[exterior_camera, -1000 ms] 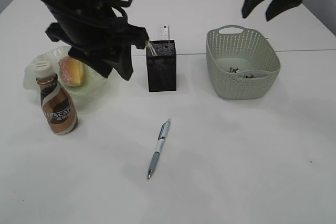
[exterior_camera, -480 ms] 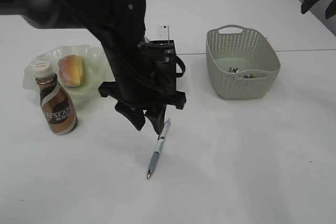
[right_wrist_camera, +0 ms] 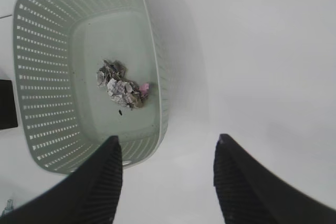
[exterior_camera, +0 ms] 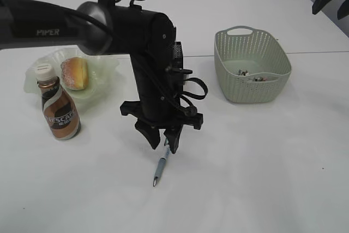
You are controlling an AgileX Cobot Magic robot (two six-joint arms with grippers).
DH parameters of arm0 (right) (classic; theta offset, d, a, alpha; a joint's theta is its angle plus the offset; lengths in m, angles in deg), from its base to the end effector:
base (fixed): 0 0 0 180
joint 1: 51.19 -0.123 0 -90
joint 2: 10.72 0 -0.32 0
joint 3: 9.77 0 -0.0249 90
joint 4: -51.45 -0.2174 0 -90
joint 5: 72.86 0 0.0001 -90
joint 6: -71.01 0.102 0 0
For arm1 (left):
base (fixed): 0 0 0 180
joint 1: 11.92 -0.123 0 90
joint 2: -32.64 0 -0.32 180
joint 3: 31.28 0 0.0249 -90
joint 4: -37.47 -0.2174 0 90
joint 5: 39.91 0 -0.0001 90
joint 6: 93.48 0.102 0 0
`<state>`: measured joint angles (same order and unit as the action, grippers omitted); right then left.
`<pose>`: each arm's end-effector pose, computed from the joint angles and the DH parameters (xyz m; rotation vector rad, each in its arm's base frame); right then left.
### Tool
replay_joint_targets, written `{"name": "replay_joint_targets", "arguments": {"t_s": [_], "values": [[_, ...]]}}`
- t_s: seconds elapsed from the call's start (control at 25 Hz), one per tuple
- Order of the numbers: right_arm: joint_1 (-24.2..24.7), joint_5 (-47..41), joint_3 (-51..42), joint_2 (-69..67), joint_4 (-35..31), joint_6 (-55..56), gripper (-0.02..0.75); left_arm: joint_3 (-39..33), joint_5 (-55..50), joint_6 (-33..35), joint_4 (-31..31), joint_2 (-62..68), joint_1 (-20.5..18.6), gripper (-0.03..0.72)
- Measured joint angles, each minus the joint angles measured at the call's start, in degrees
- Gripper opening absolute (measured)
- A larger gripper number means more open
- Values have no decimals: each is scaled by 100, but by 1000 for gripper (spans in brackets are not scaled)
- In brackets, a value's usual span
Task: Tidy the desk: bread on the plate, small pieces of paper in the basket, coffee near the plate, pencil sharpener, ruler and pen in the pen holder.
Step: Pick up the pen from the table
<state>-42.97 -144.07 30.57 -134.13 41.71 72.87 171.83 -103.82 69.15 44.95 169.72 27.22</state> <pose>0.4309 -0.0457 0.3505 0.2593 2.6655 0.1985 0.3392 -0.2915 0.1741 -0.5030 -3.0715 0.1896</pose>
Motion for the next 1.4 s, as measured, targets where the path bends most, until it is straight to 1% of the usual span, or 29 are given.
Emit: {"name": "replay_joint_targets", "arguments": {"t_s": [0.32, 0.96, 1.04, 1.24, 1.32, 1.4], "values": [[0, -2, 5, 0, 0, -11, 410, 209, -38, -35, 0, 439, 0, 314], [0, -12, 5, 0, 0, -19, 408, 244, -38, -48, -8, 583, 0, 289], [0, -12, 5, 0, 0, -19, 408, 244, -38, -48, -32, 583, 0, 266], [0, -12, 5, 0, 0, -45, 407, 256, -38, -48, -184, 605, 0, 88], [0, -12, 5, 0, 0, -45, 407, 280, -67, -48, -208, 631, 0, 68], [0, -12, 5, 0, 0, -47, 407, 302, -109, -52, -248, 653, 15, 67]]}}
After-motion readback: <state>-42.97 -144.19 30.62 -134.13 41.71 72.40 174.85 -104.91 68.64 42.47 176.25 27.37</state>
